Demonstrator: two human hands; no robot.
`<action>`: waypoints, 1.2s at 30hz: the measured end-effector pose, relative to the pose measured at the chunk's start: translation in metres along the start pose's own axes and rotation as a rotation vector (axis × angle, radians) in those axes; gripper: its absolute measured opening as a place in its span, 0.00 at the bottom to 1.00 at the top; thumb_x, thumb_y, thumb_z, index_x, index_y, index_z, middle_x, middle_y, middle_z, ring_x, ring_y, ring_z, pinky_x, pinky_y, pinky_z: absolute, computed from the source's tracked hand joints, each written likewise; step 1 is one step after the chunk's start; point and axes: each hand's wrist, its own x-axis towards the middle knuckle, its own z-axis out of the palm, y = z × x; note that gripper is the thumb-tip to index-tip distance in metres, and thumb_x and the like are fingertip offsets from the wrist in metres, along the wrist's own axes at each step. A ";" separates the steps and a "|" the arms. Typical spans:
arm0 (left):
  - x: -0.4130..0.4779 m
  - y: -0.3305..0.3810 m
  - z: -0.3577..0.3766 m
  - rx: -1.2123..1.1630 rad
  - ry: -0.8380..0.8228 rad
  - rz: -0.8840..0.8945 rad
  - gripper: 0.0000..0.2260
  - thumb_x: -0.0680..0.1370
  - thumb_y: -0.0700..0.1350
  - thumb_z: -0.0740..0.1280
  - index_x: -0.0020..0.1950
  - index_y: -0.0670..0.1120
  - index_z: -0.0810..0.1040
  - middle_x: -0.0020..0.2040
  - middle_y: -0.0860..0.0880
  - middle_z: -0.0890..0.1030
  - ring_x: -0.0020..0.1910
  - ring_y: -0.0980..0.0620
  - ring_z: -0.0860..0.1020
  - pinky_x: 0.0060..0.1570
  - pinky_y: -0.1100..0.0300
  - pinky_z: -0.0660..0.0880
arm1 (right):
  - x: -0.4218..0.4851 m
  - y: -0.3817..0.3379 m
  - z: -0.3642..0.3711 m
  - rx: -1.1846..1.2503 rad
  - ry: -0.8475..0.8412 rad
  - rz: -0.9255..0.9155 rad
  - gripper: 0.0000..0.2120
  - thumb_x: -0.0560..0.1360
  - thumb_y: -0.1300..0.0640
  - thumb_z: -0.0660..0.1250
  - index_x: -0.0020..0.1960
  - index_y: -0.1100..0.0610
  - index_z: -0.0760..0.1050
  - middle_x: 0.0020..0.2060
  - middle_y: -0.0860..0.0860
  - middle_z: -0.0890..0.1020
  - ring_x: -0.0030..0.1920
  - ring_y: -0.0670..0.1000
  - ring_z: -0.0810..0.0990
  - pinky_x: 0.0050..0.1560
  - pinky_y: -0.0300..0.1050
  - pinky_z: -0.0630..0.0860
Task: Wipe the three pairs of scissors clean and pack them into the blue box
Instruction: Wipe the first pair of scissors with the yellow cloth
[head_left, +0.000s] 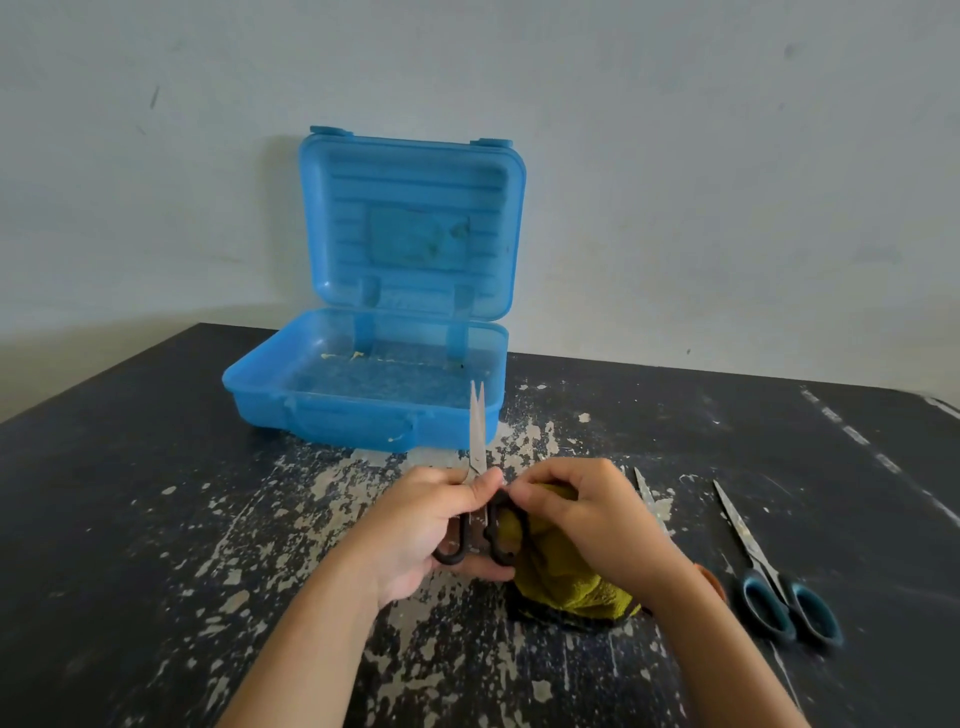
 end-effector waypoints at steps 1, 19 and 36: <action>-0.001 0.000 -0.001 0.003 0.007 0.013 0.14 0.76 0.43 0.66 0.52 0.32 0.77 0.45 0.35 0.83 0.41 0.40 0.84 0.35 0.48 0.82 | 0.001 0.003 -0.002 0.028 0.076 0.022 0.04 0.73 0.55 0.68 0.40 0.51 0.80 0.34 0.45 0.82 0.34 0.39 0.79 0.34 0.30 0.73; -0.002 -0.004 -0.002 0.530 0.229 0.169 0.05 0.67 0.34 0.73 0.33 0.42 0.82 0.21 0.43 0.75 0.16 0.51 0.67 0.16 0.66 0.58 | -0.002 0.005 0.029 -0.199 0.111 -0.468 0.11 0.74 0.57 0.64 0.55 0.53 0.80 0.50 0.48 0.74 0.50 0.42 0.74 0.53 0.31 0.70; -0.002 -0.001 0.002 1.072 0.296 0.261 0.07 0.68 0.46 0.77 0.37 0.44 0.81 0.20 0.54 0.72 0.20 0.58 0.69 0.25 0.65 0.67 | 0.005 0.003 0.008 -0.212 0.468 -0.306 0.10 0.74 0.66 0.65 0.52 0.57 0.80 0.43 0.50 0.76 0.40 0.42 0.73 0.42 0.24 0.69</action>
